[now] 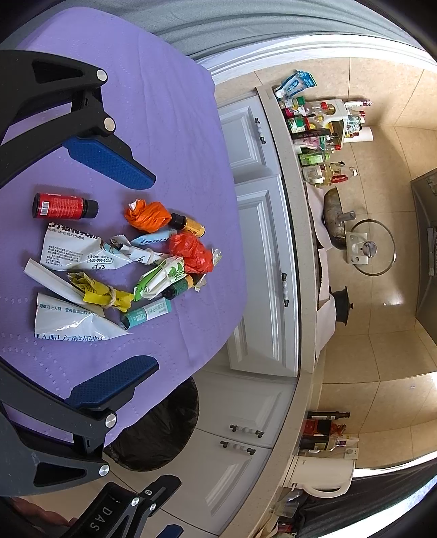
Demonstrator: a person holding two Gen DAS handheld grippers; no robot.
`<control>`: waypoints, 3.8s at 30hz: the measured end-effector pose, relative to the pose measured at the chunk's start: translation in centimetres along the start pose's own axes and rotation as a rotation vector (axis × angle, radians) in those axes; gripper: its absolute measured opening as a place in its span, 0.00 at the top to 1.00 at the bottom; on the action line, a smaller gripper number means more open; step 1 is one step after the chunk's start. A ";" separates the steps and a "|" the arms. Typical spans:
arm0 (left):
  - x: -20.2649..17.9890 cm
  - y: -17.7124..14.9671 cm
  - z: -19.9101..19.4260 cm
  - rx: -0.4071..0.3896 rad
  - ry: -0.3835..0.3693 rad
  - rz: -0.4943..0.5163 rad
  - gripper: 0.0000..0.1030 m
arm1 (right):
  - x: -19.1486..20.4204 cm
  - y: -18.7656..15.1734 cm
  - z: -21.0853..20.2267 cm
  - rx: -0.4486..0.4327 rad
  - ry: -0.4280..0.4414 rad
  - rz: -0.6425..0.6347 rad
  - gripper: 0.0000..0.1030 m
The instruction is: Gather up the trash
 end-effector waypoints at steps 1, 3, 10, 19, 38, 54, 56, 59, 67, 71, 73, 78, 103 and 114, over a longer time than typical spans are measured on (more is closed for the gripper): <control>0.0 0.1 0.0 -0.001 0.001 0.000 0.06 | 0.0 0.0 0.0 0.000 0.001 0.001 0.04; 0.0 0.1 0.0 -0.001 0.000 0.000 0.06 | 0.1 0.0 0.0 0.001 0.002 0.002 0.04; 0.0 -0.1 0.1 0.002 -0.001 0.000 0.06 | 0.1 -0.2 0.2 0.004 0.001 0.001 0.04; 0.0 -0.3 0.2 0.007 -0.003 0.002 0.06 | 0.1 -0.5 0.5 0.009 0.002 0.000 0.04; 3.8 -1.3 1.7 0.061 0.028 0.000 0.06 | 1.6 -2.1 1.9 0.065 0.014 0.007 0.04; 9.6 -4.0 2.6 0.154 0.013 0.024 0.33 | 9.2 -5.2 2.5 0.153 0.169 -0.026 0.16; 10.1 -4.3 2.6 0.158 0.009 0.023 0.33 | 10.4 -5.6 2.5 0.172 0.194 -0.039 0.21; 11.1 -4.8 2.8 0.168 -0.002 0.017 0.33 | 11.9 -6.1 2.4 0.184 0.218 -0.057 0.22; 12.0 -5.9 3.2 0.203 -0.039 0.005 0.33 | 14.6 -7.8 2.8 0.255 0.277 -0.097 0.42; 11.9 -6.2 3.4 0.219 -0.064 -0.009 0.33 | 14.9 -7.9 2.6 0.260 0.295 -0.094 0.51; 11.8 -6.1 3.4 0.221 -0.071 -0.013 0.33 | 15.0 -8.0 2.6 0.265 0.308 -0.093 0.56; 11.7 -5.9 3.2 0.213 -0.071 -0.015 0.30 | 14.8 -8.1 2.5 0.284 0.354 -0.067 0.66; 10.4 -6.5 2.5 0.211 -0.078 -0.015 0.28 | 12.8 -7.9 1.3 0.216 0.263 -0.109 0.78; 9.6 -7.8 3.8 0.265 -0.111 -0.017 0.62 | 11.7 -8.4 1.3 0.211 0.272 -0.084 0.78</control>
Point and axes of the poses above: each gripper's, at about its wrist camera, not at the fingertips, and z roughly the way its jaws point, x to its left, y to its top, the point moved 2 cm from there along z, roughly the way its jaws point, and after that the axes turned 2 degrees about -z, right-handed, at the moved point
